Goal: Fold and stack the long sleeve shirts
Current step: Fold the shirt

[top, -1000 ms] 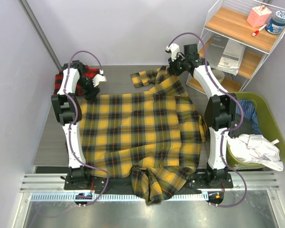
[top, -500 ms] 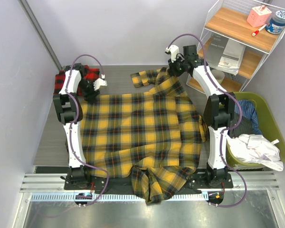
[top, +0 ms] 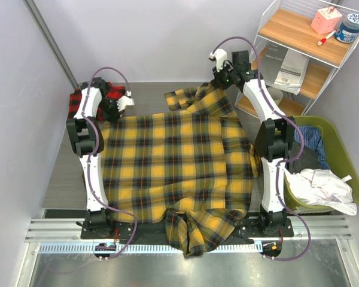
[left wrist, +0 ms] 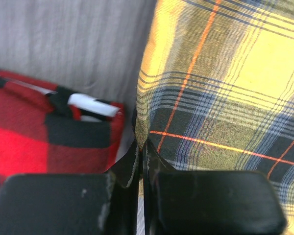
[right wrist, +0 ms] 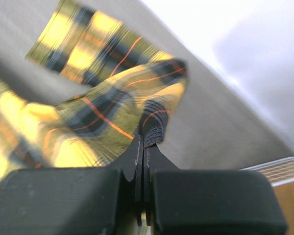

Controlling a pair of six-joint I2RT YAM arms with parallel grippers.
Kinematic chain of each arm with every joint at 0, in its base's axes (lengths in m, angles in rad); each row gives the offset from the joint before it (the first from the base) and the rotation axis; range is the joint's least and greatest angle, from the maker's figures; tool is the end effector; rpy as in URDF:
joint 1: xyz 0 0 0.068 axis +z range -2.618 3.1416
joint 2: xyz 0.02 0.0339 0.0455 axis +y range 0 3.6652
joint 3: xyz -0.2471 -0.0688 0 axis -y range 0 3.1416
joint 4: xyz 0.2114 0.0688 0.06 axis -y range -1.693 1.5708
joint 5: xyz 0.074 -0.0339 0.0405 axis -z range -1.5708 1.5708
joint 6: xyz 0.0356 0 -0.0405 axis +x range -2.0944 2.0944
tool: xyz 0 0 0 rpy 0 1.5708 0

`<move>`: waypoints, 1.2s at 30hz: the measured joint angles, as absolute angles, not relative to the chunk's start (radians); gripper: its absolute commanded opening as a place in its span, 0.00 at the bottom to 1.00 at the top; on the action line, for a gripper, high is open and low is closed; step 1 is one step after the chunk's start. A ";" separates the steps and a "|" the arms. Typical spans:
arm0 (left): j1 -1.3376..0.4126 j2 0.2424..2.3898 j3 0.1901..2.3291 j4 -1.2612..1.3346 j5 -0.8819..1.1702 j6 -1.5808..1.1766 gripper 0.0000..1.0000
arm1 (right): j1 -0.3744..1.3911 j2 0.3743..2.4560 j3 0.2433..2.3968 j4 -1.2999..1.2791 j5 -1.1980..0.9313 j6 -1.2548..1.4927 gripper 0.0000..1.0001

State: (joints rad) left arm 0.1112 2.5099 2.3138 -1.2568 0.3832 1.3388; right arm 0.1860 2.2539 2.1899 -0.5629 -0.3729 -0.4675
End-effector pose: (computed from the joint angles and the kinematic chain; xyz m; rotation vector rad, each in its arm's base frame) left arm 0.4497 0.0368 0.1708 1.6304 2.2586 -0.2954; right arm 0.4669 0.1011 0.2887 -0.8858 1.9690 0.2475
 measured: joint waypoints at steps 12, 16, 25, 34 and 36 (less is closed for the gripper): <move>0.118 2.375 2.199 -1.041 0.351 1.150 0.00 | 0.168 2.274 2.265 -0.548 -0.341 -0.465 0.01; 0.124 2.236 2.079 -1.009 0.340 1.164 0.00 | 0.168 2.207 2.144 -0.550 -0.343 -0.469 0.01; 0.131 1.952 1.703 -0.963 0.321 1.232 0.00 | 0.176 1.863 1.773 -0.625 -0.388 -0.480 0.01; 0.143 1.768 1.427 -0.945 0.305 1.291 0.00 | 0.245 1.573 1.494 -0.672 -0.403 -0.481 0.01; 0.144 1.717 1.382 -0.952 0.304 1.303 0.00 | 0.261 1.518 1.423 -0.685 -0.400 -0.475 0.01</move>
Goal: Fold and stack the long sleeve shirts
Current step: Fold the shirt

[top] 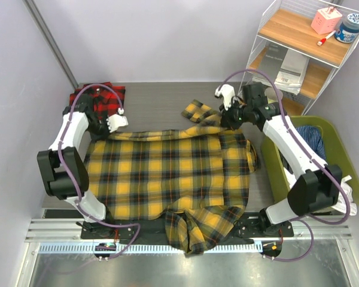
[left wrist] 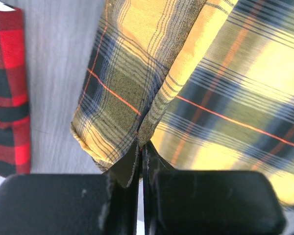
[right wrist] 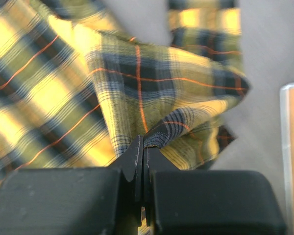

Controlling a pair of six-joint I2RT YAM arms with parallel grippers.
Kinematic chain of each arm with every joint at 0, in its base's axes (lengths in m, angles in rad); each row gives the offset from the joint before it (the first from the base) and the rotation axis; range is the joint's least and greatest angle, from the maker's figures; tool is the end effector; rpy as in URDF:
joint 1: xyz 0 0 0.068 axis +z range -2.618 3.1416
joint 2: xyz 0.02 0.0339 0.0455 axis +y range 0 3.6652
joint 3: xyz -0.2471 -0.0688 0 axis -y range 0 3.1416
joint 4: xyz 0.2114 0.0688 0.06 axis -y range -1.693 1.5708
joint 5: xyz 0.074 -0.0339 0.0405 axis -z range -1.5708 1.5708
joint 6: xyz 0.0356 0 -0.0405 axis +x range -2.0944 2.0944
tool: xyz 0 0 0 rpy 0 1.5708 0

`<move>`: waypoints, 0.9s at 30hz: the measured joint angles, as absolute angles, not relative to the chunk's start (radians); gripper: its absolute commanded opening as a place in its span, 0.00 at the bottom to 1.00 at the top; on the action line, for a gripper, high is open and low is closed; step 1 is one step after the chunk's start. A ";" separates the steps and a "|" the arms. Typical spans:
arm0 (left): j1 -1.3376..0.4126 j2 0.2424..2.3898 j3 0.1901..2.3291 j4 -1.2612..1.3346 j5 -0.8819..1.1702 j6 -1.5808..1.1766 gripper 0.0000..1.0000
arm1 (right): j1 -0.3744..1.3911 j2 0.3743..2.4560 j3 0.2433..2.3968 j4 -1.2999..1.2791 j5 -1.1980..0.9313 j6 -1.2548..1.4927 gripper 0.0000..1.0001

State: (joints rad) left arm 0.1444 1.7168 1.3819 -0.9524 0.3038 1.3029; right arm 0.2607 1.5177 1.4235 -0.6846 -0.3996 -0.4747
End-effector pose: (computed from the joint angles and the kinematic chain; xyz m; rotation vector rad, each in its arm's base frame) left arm 0.3039 0.0334 0.2415 1.5442 2.2519 -0.0552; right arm 0.2853 0.0905 0.3251 -1.0052 2.0694 0.3592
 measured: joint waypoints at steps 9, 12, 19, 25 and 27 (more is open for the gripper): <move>0.144 1.564 1.185 -0.987 0.267 1.325 0.07 | 0.295 1.387 1.163 -0.696 -0.382 -0.458 0.01; 0.144 1.571 1.125 -0.984 0.253 1.310 0.15 | 0.295 1.391 1.106 -0.696 -0.376 -0.465 0.01; 0.146 1.663 1.068 -0.948 0.219 1.244 0.34 | 0.302 1.444 1.086 -0.699 -0.397 -0.482 0.23; 0.194 1.693 1.162 -1.013 0.242 1.207 0.43 | 0.327 1.485 1.097 -0.826 -0.453 -0.553 0.35; 0.214 1.702 1.251 -1.044 0.263 1.183 0.45 | 0.331 1.497 1.127 -0.883 -0.464 -0.571 0.38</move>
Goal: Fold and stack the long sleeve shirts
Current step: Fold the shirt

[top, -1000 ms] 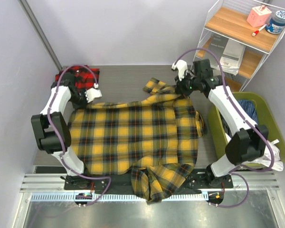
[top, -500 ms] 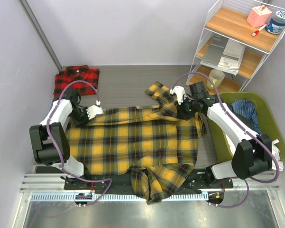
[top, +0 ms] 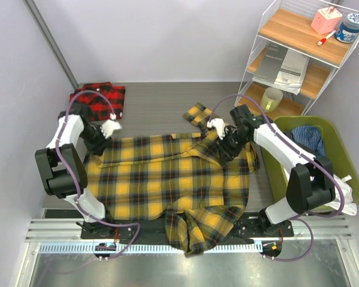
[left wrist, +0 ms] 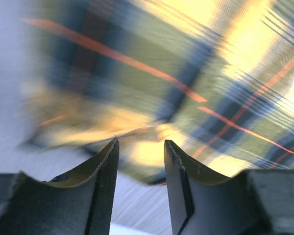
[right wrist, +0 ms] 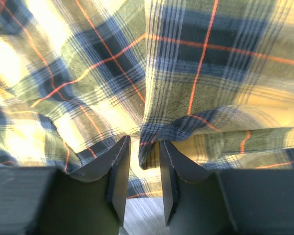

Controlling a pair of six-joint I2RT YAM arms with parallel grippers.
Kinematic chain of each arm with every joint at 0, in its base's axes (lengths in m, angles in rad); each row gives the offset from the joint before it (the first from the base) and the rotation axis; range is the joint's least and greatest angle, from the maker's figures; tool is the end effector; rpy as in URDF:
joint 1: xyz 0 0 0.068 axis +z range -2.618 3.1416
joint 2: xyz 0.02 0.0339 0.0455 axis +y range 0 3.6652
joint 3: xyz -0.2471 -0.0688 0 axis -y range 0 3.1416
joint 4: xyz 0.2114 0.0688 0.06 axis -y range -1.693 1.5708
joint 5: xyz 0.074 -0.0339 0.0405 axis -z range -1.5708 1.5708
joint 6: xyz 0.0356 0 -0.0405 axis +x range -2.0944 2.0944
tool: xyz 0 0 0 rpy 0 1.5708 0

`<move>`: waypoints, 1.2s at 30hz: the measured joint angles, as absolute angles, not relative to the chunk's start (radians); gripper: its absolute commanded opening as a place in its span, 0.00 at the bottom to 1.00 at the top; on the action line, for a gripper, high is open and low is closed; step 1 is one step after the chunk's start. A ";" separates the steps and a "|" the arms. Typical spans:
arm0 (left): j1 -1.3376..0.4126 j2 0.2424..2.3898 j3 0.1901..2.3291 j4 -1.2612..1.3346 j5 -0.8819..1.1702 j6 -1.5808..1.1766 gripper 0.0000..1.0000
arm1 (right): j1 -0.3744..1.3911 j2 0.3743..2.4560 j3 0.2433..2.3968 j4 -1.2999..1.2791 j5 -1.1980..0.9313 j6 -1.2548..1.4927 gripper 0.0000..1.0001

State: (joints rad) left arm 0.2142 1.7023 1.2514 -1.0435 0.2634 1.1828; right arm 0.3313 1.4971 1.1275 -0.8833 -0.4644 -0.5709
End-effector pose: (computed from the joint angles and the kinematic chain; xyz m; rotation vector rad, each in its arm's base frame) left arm 0.2727 0.0498 0.2123 1.3659 2.5647 -0.2234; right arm 0.2347 0.0976 0.2390 -1.2763 2.3987 0.5854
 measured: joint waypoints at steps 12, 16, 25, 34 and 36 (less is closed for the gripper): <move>0.274 1.874 1.525 -1.074 0.347 0.875 0.62 | 0.259 1.642 1.287 -0.957 -0.506 -0.529 0.45; 0.378 1.941 1.573 -1.096 0.417 0.718 0.63 | 0.260 1.644 1.246 -0.942 -0.498 -0.495 0.45; 0.530 1.998 1.596 -1.121 0.546 0.514 0.64 | 0.260 1.652 1.178 -0.913 -0.474 -0.487 0.42; 0.514 2.080 1.606 -1.104 0.653 0.394 0.39 | 0.260 1.703 1.150 -0.874 -0.453 -0.478 0.31; 0.514 2.101 1.614 -1.093 0.660 0.373 0.27 | 0.260 1.718 1.150 -0.868 -0.449 -0.472 0.25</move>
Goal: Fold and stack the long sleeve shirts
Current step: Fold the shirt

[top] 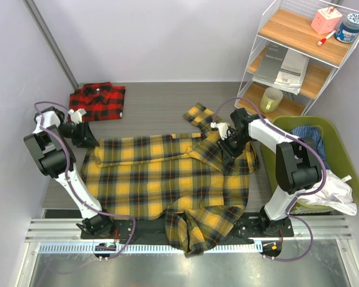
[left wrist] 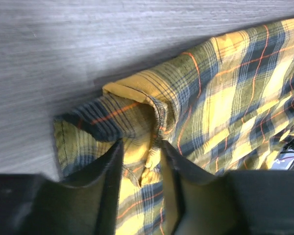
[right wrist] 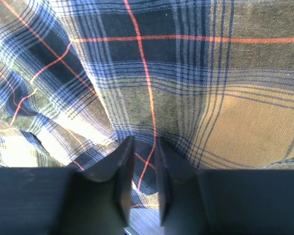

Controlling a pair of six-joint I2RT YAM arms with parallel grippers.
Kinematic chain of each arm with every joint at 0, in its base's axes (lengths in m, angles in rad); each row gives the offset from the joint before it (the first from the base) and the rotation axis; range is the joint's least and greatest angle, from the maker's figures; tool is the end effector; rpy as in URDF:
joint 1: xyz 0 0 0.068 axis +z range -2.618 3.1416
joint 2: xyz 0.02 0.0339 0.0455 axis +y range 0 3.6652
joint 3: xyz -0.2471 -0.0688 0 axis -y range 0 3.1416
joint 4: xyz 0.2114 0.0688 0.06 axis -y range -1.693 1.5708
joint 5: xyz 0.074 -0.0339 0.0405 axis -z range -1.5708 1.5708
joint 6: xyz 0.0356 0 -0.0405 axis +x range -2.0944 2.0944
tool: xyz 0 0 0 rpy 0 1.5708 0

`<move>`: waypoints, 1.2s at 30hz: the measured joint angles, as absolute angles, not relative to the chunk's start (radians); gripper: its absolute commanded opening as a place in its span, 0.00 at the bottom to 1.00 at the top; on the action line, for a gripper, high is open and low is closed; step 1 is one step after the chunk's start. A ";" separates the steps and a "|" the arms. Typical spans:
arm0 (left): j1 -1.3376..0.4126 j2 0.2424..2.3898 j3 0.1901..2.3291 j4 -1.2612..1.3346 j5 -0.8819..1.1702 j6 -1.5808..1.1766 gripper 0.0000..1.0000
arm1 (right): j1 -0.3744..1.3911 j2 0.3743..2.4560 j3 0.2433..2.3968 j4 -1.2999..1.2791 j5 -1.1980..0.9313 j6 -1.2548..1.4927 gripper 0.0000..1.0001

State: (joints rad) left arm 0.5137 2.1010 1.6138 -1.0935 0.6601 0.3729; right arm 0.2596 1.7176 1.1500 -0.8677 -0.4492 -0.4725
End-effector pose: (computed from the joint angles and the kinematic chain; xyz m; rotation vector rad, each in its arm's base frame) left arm 0.3233 0.1573 0.1786 -0.1975 2.7341 -0.8541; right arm 0.2676 0.0871 0.1898 -1.0775 2.6856 0.6364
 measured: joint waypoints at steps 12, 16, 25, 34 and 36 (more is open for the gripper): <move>0.514 2.117 1.673 -1.033 0.718 0.308 0.00 | 0.241 1.724 1.189 -0.869 -0.434 -0.476 0.01; 0.514 2.118 1.684 -1.010 0.715 0.290 0.37 | 0.237 1.724 1.200 -0.884 -0.432 -0.477 0.17; 0.520 2.115 1.653 -1.015 0.676 0.295 0.70 | 0.179 1.715 1.219 -0.929 -0.465 -0.453 0.36; 0.533 2.115 1.599 -1.019 0.679 0.297 0.67 | 0.097 1.711 1.210 -0.933 -0.432 -0.450 0.36; 0.532 2.115 1.594 -1.017 0.690 0.294 0.60 | 0.099 1.715 1.199 -0.925 -0.413 -0.450 0.34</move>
